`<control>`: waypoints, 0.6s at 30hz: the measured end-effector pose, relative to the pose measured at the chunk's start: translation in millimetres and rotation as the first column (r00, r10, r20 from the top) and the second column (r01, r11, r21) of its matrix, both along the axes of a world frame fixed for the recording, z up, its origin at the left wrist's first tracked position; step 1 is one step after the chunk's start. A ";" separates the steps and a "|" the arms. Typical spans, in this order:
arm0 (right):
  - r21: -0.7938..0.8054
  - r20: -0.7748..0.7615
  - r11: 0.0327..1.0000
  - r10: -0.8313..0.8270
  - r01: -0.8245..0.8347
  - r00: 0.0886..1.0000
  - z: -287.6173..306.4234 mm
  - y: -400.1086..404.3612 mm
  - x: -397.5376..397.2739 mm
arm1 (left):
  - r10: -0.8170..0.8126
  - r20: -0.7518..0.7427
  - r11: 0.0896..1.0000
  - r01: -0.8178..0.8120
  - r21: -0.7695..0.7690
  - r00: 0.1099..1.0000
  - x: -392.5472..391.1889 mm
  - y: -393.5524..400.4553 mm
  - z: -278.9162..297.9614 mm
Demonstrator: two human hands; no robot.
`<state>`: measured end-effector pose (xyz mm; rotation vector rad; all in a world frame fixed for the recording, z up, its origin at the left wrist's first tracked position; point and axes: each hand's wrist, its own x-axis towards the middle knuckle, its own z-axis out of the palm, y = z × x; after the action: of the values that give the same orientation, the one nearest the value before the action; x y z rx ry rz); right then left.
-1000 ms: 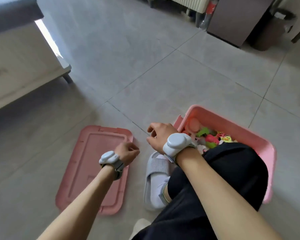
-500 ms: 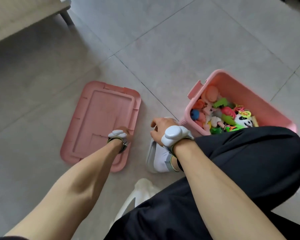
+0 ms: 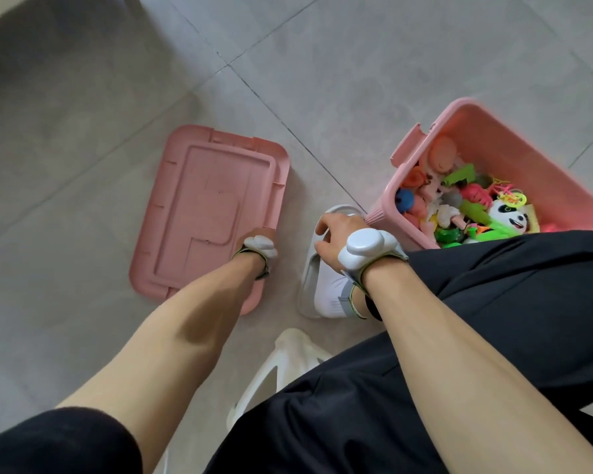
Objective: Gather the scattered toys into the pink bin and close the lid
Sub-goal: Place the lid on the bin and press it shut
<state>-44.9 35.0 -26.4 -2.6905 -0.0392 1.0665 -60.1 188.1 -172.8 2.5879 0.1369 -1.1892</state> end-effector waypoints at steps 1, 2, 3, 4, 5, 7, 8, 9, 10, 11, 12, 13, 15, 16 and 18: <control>-0.002 0.003 1.000 -0.005 0.005 1.000 0.9 1.0 2.2 | -0.004 0.010 1.000 0.004 -0.002 1.000 0.9 0.2 2.5; 0.000 0.006 1.000 -0.006 0.006 1.000 2.4 1.8 3.9 | -0.023 0.045 1.000 0.023 0.004 0.999 1.7 -0.1 5.2; 0.002 0.008 1.000 -0.002 0.002 1.000 3.6 2.6 5.5 | -0.028 0.077 0.999 0.027 0.020 0.997 3.3 0.9 12.5; 0.007 0.010 1.000 0.006 -0.006 1.000 5.2 4.3 6.9 | -0.006 0.122 1.000 0.004 0.019 0.993 5.7 3.4 18.0; 0.009 0.013 1.000 0.015 -0.015 1.000 7.9 4.9 8.7 | 0.011 0.164 1.000 -0.015 0.027 0.986 8.5 4.5 26.0; 0.014 0.033 0.999 0.035 -0.035 0.999 11.8 8.3 11.5 | 0.022 0.281 0.999 -0.034 0.040 0.960 12.7 12.0 38.8; 0.021 0.049 0.999 0.042 -0.043 0.998 13.4 10.4 13.2 | 0.026 0.347 0.999 -0.039 0.030 0.937 14.9 17.1 46.0; 0.027 0.062 0.999 0.042 -0.043 0.997 14.2 11.6 12.9 | 0.049 0.396 0.998 -0.059 0.012 0.917 16.1 21.7 52.3; 0.030 0.084 0.998 0.047 -0.049 0.995 16.3 12.8 12.6 | 0.030 0.449 0.999 -0.035 0.003 0.893 19.6 25.8 58.2; 0.028 0.104 0.998 0.055 -0.058 0.993 18.8 13.7 13.1 | -0.027 0.503 1.000 0.026 0.009 0.864 25.2 29.5 64.3; 0.013 0.110 0.997 0.075 -0.077 0.991 17.8 14.7 11.2 | -0.044 0.544 0.999 0.053 -0.002 0.838 26.4 32.5 67.5; 0.003 0.145 0.996 0.087 -0.089 0.986 19.8 14.4 11.9 | -0.074 0.603 0.996 0.090 0.003 0.795 33.3 35.8 77.1; -0.031 0.257 0.993 0.114 -0.110 0.960 25.3 12.3 13.5 | -0.153 0.669 0.986 0.158 0.054 0.728 43.0 38.1 98.6; -0.053 0.330 0.992 0.127 -0.116 0.935 29.4 11.7 14.8 | -0.175 0.695 0.982 0.175 0.071 0.697 47.0 37.1 110.7; -0.093 0.446 0.988 0.152 -0.124 0.882 38.2 10.2 20.1 | -0.219 0.722 0.972 0.212 0.102 0.657 54.9 32.2 135.4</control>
<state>-24.7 45.2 11.8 -2.9691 -0.2902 0.4522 -5.2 220.3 -37.3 2.9230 -0.3505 -0.1064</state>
